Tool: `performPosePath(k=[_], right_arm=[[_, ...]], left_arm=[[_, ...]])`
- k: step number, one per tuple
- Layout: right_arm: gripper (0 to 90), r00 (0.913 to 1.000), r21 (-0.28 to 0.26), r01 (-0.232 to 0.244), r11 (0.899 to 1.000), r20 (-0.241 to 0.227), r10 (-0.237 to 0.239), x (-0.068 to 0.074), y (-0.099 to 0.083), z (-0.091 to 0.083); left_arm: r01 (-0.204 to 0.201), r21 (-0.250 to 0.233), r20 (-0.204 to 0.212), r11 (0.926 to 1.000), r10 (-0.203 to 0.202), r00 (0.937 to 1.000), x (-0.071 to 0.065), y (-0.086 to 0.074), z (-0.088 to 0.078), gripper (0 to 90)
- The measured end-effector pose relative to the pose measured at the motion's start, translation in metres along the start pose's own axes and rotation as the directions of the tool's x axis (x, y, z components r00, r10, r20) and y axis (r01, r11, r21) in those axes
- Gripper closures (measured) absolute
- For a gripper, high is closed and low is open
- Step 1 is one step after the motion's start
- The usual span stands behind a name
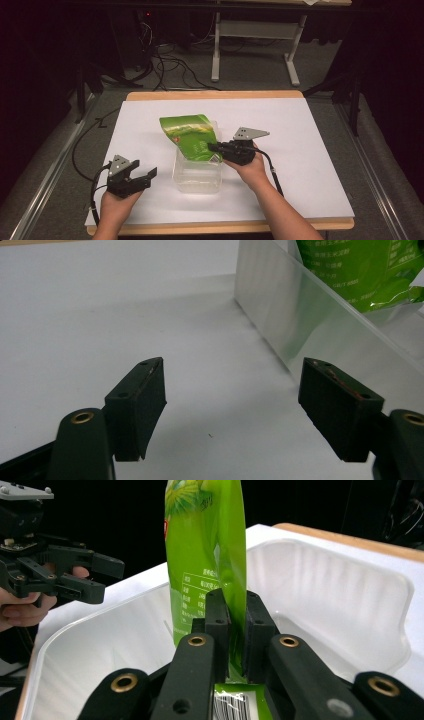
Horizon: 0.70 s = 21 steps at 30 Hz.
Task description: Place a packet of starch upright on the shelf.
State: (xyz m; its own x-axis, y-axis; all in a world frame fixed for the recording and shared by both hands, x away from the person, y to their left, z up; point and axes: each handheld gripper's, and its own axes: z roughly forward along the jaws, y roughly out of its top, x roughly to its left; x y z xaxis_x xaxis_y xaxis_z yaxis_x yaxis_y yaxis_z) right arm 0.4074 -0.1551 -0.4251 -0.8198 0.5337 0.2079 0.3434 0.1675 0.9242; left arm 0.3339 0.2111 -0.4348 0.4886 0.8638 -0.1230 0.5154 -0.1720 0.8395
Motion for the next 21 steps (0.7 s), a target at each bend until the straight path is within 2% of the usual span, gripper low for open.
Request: performPosePath(k=[15, 21], right_arm=[[86.0, 0.9987, 0.019, -0.05, 0.999, 0.001, 0.05, -0.001, -0.012, 0.003], [86.1, 0.9987, 0.016, -0.051, 0.999, 0.002, 0.051, -0.001, -0.016, 0.003]], left_arm=[[-0.001, 0.0, 0.004, 1.0, 0.001, 1.0, -0.001, 0.0, 0.0, 27.5], [-0.002, -0.001, 0.004, 1.0, 0.002, 1.0, -0.001, 0.0, 0.0, 27.4]])
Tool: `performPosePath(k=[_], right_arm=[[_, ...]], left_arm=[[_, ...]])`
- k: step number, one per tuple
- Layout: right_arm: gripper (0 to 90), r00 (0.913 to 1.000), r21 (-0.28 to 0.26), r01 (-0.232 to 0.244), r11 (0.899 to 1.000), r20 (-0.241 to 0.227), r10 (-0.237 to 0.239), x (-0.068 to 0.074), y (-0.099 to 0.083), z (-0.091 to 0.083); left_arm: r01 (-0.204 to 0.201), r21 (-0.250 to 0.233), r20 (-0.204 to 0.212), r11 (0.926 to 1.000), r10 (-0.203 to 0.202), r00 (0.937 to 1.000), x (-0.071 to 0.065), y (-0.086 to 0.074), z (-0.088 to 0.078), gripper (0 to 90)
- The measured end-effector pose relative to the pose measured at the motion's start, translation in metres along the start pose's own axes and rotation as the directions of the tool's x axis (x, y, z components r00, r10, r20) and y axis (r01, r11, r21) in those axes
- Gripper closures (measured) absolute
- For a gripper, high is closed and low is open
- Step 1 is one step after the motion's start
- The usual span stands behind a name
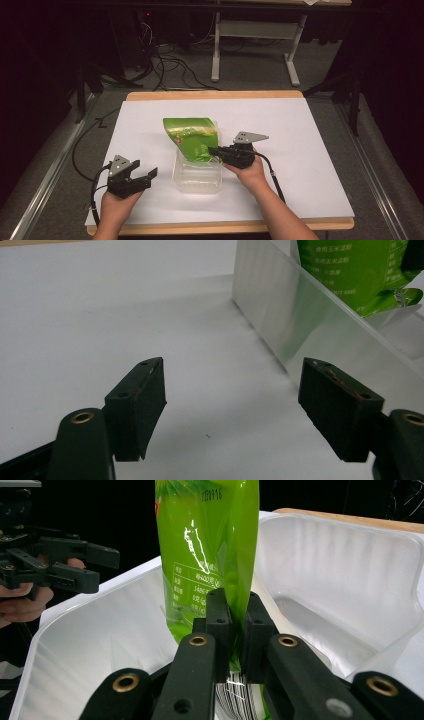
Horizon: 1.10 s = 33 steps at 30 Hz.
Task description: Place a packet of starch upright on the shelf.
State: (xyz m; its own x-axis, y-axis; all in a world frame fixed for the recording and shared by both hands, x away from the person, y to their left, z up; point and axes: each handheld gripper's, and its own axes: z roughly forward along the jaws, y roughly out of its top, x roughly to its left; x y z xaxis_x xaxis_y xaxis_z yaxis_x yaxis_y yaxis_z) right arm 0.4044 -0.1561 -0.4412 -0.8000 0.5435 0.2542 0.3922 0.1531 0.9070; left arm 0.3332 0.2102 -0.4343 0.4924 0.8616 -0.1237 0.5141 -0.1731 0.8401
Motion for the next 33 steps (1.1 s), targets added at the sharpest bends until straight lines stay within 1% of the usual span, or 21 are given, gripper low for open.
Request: performPosePath(k=[4, 5, 6, 7, 8, 9, 10, 11, 12, 13, 16, 24, 33], right_arm=[[86.1, 1.0, 0.003, 0.0, 1.0, 0.003, 0.0, 0.0, -0.002, 0.0], [86.3, 0.9998, 0.026, 0.005, 1.0, 0.02, -0.006, -0.001, -0.005, 0.001], [86.3, 0.9998, 0.026, 0.005, 1.0, 0.02, -0.006, -0.001, -0.005, 0.001], [86.3, 0.9988, 0.054, 0.005, 0.999, 0.049, -0.007, -0.004, -0.012, 0.003], [86.3, 0.9988, 0.054, 0.005, 0.999, 0.049, -0.007, -0.004, -0.012, 0.003], [86.3, 0.9991, 0.032, -0.039, 0.999, 0.016, 0.039, -0.011, -0.019, 0.001], [86.3, 0.9991, 0.032, -0.039, 0.999, 0.016, 0.039, -0.011, -0.019, 0.001], [86.3, 0.9994, 0.037, -0.021, 0.999, 0.029, 0.02, -0.009, -0.017, 0.002], [86.3, 0.9994, 0.037, -0.021, 0.999, 0.029, 0.02, -0.009, -0.017, 0.002], [86.3, 0.9993, 0.045, -0.003, 0.999, 0.036, 0.001, -0.008, -0.016, 0.002], [86.2, 0.9991, 0.053, 0.008, 0.999, 0.041, -0.01, -0.007, -0.014, 0.001], [86.2, 0.999, 0.055, 0.006, 0.998, 0.044, -0.008, -0.006, -0.015, 0.001], [86.2, 0.9982, 0.067, 0.025, 0.997, 0.053, -0.028, -0.005, -0.016, 0.001]], left_arm=[[0.0, 0.0, 0.0, 1.0, 0.0, 1.0, 0.0, 0.0, 0.0, 27.5], [0.0, 0.0, 0.0, 1.0, 0.0, 1.0, 0.0, 0.0, 0.0, 27.4], [0.0, -0.001, -0.001, 1.0, 0.0, 1.0, -0.001, 0.0, 0.0, 27.4], [-0.001, 0.0, 0.0, 1.0, 0.001, 1.0, 0.0, 0.0, 0.0, 27.4], [-0.001, 0.0, 0.0, 1.0, 0.001, 1.0, 0.0, 0.0, 0.0, 27.4], [-0.003, 0.001, 0.0, 1.0, 0.003, 1.0, 0.0, 0.0, 0.0, 27.5], [-0.003, 0.001, 0.001, 1.0, 0.003, 1.0, 0.0, 0.0, 0.0, 27.5], [-0.003, 0.001, 0.0, 1.0, 0.003, 1.0, 0.0, 0.0, 0.0, 27.4], [-0.002, 0.001, -0.001, 1.0, 0.002, 1.0, 0.0, 0.0, 0.0, 27.4], [-0.002, 0.002, -0.001, 1.0, 0.002, 1.0, 0.001, 0.0, 0.0, 27.4], [-0.003, 0.003, 0.001, 1.0, 0.003, 1.0, 0.0, 0.0, 0.001, 27.4], [-0.004, 0.0, 0.0, 1.0, 0.004, 1.0, 0.0, 0.0, 0.0, 27.5], [-0.006, 0.0, -0.001, 1.0, 0.006, 1.0, -0.001, 0.0, 0.001, 27.4]])
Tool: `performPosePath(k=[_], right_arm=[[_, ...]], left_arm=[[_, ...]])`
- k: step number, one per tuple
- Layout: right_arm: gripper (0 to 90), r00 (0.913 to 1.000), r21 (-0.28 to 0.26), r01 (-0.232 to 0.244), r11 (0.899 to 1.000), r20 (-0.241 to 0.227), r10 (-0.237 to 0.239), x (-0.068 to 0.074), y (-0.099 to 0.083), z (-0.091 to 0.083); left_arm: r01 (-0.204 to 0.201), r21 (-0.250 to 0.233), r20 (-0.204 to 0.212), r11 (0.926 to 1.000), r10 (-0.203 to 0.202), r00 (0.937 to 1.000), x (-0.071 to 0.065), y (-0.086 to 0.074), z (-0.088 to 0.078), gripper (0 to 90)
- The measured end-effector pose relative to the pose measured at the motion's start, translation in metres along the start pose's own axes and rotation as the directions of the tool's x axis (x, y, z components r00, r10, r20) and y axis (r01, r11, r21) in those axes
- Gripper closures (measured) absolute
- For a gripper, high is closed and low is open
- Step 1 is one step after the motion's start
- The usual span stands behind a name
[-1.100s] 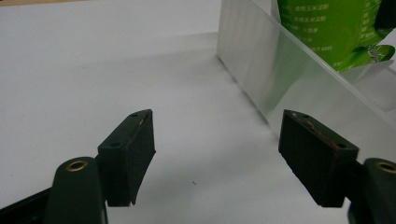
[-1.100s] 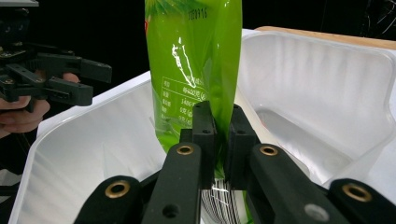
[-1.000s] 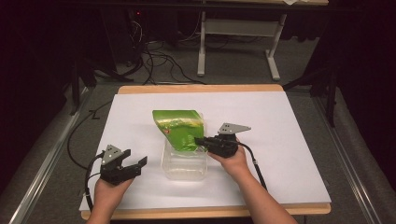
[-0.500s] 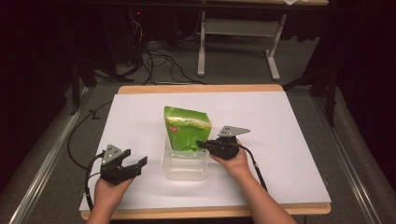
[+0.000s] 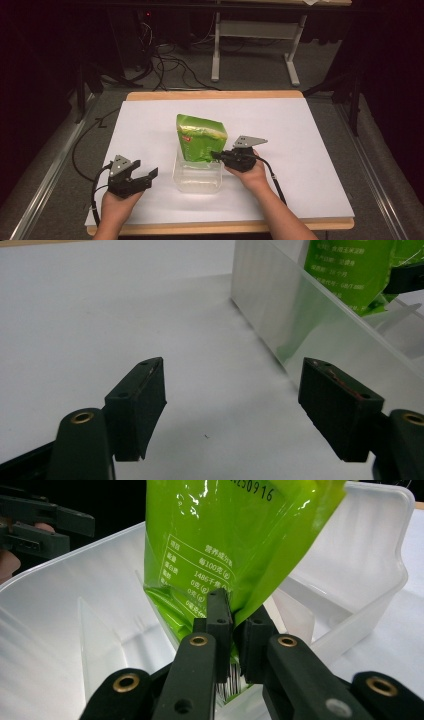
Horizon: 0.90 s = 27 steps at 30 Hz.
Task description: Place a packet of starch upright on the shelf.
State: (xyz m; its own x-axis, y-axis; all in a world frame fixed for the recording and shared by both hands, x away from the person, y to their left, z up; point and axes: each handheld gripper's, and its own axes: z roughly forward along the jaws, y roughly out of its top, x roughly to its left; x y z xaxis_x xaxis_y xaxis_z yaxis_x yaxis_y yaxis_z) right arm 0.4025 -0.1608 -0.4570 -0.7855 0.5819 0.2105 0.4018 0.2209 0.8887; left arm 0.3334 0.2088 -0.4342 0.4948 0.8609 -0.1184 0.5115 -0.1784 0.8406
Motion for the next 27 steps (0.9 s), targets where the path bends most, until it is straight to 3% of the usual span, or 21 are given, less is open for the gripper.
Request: performPosePath(k=[11, 18, 24, 26, 27], right_arm=[[84.2, 0.9991, 0.007, 0.032, 0.999, 0.027, -0.033, 0.003, 0.006, -0.003], [78.4, 0.9986, 0.007, 0.034, 0.999, 0.04, -0.034, 0.003, 0.01, -0.006], [62.7, 0.9985, -0.023, 0.025, 0.999, 0.049, -0.024, 0.005, 0.015, -0.01], [52.4, 0.9979, -0.033, 0.02, 0.999, 0.062, -0.018, 0.007, 0.02, -0.014], [52.4, 0.9979, -0.033, 0.02, 0.999, 0.062, -0.018, 0.007, 0.02, -0.014]], left_arm=[[0.002, -0.001, 0.002, 1.0, -0.002, 1.0, 0.001, 0.0, -0.001, 27.4], [0.001, 0.0, 0.001, 1.0, -0.001, 1.0, 0.001, 0.0, 0.0, 27.4], [0.001, 0.0, 0.0, 1.0, -0.001, 1.0, 0.002, 0.0, -0.001, 27.4], [0.001, -0.001, 0.001, 1.0, -0.001, 1.0, 0.001, 0.0, -0.001, 27.4], [0.001, -0.001, 0.001, 1.0, -0.001, 1.0, 0.001, 0.0, -0.001, 27.4]])
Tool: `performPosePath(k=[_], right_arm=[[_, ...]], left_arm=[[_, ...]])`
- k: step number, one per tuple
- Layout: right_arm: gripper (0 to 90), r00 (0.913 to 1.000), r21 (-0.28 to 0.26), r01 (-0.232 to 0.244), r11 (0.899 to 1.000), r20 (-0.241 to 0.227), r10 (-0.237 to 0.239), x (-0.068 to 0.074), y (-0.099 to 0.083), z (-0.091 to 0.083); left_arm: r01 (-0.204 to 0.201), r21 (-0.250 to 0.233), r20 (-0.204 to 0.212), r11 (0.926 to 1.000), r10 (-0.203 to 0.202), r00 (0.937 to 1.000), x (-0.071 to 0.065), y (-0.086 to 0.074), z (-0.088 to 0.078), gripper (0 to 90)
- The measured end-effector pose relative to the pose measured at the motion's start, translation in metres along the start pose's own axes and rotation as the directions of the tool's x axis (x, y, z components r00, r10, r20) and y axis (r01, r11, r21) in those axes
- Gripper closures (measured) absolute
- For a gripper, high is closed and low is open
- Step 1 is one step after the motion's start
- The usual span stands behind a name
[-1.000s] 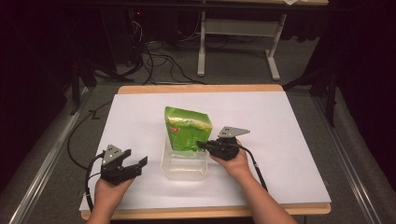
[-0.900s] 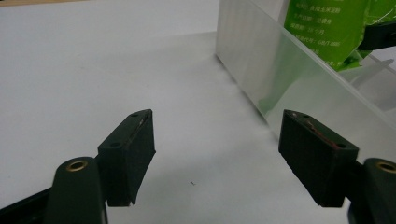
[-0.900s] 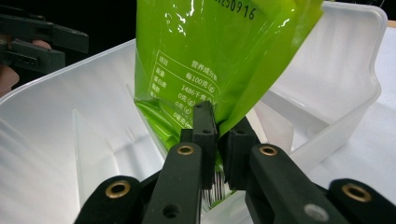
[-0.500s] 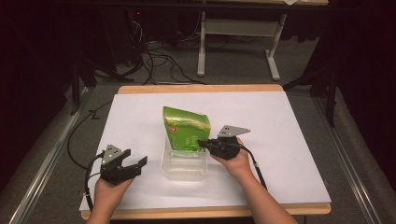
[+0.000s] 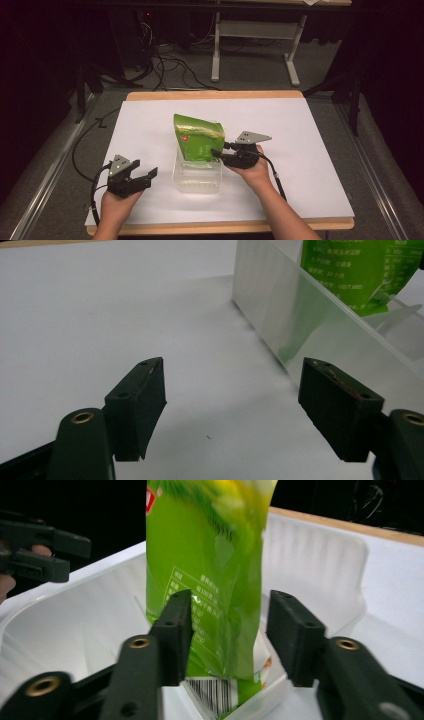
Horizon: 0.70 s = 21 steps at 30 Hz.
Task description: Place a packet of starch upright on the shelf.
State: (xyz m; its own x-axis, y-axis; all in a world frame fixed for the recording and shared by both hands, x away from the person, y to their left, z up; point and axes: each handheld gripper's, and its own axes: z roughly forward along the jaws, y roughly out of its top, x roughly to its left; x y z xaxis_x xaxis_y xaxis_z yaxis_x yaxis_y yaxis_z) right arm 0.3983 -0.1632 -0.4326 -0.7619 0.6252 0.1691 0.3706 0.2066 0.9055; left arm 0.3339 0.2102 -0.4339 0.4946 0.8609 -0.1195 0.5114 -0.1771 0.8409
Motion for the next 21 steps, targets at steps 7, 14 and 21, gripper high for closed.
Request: performPosePath(k=[7, 14, 21], right_arm=[[40.1, 0.9976, -0.003, 0.02, 1.0, 0.067, -0.02, 0.001, 0.004, -0.018], [36.2, 0.9861, 0.025, 0.011, 1.0, 0.165, -0.015, -0.006, -0.002, -0.052], [32.5, 0.9647, 0.073, 0.035, 0.997, 0.258, -0.053, -0.014, -0.015, -0.098]], left_arm=[[0.0, 0.002, 0.003, 1.0, 0.0, 1.0, 0.0, 0.0, 0.0, 27.4], [-0.005, 0.004, 0.005, 1.0, 0.005, 1.0, 0.001, 0.0, 0.001, 27.4], [0.003, -0.002, 0.008, 1.0, -0.003, 1.0, 0.001, -0.001, -0.001, 27.3]])
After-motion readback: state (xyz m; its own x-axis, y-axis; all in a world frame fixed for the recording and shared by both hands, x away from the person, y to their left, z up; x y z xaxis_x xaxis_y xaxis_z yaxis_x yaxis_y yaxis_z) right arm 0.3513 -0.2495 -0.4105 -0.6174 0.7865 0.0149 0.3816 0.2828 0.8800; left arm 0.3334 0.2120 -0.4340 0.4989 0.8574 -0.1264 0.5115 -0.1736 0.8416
